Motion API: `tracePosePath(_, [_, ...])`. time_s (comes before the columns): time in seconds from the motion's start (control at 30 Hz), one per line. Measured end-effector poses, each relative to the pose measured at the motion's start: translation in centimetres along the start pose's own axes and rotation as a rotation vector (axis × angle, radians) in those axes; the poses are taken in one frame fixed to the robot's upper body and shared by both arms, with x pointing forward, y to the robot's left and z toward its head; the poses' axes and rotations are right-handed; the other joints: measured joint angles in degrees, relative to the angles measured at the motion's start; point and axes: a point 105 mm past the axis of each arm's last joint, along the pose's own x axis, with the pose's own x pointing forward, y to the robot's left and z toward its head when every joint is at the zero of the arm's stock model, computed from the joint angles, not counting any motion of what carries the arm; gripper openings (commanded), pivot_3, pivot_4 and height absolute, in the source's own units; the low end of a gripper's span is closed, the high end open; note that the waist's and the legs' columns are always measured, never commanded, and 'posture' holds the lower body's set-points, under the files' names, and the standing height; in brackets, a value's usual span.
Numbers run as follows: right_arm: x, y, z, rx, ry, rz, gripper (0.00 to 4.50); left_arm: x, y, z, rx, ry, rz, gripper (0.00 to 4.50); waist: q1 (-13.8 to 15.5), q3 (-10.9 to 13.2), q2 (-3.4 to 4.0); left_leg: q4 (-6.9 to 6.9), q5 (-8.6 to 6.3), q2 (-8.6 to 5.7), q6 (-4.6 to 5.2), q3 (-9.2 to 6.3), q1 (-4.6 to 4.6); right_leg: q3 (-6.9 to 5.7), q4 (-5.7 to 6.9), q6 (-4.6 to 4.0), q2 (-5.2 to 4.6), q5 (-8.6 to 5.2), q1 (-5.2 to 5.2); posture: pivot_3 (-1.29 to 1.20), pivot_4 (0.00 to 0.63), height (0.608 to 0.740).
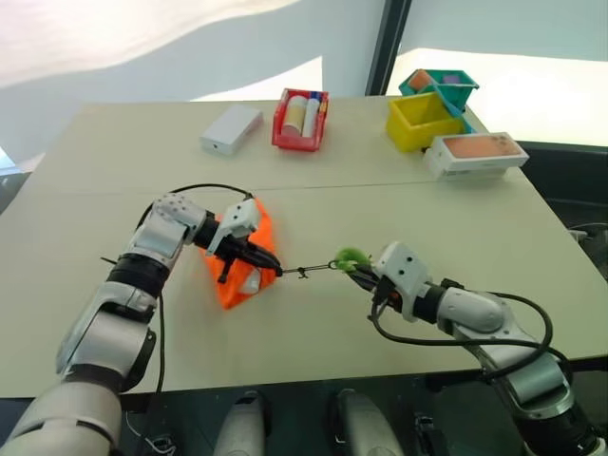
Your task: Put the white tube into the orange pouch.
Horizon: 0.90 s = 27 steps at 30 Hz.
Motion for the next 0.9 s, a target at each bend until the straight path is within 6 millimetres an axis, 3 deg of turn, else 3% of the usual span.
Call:
tracePosePath(0.27, [0.0,-0.1,0.3,-0.012,-0.024,0.008,0.00,-0.5,-0.3,0.6,-0.061,-0.083,0.083,0.04,-0.1,0.0,0.00,0.44,-0.01,0.00,0.00,0.00,0.00,0.01,0.30,-0.04,0.00,-0.04,0.07,0.00,0.150,0.740])
tracePosePath(0.47, [0.0,0.0,0.3,-0.013,-0.026,0.010,0.00,0.0,0.6,1.2,-0.037,-0.106,0.118,2.87,0.0,0.0,0.00,0.70,-0.01,0.00,0.00,0.00,0.02,0.01,0.58,-0.06,-0.02,-0.04,0.07,0.00,0.150,0.740])
tracePosePath(0.73, [0.1,-0.1,0.3,-0.010,-0.028,0.005,0.00,-0.2,1.5,2.8,0.086,-0.132,0.158,2.87,-0.2,0.0,0.00,0.68,-0.01,0.00,0.00,0.00,0.05,0.03,0.61,-0.05,-0.01,-0.04,0.06,0.00,0.150,0.740])
tracePosePath(0.9, [0.1,0.0,0.4,-0.007,-0.030,0.005,0.00,0.2,-0.6,2.4,0.286,-0.106,0.165,2.87,-0.2,0.0,0.01,0.64,-0.01,0.02,0.00,0.02,0.08,0.08,0.61,-0.06,-0.03,-0.05,0.06,0.00,0.150,0.740])
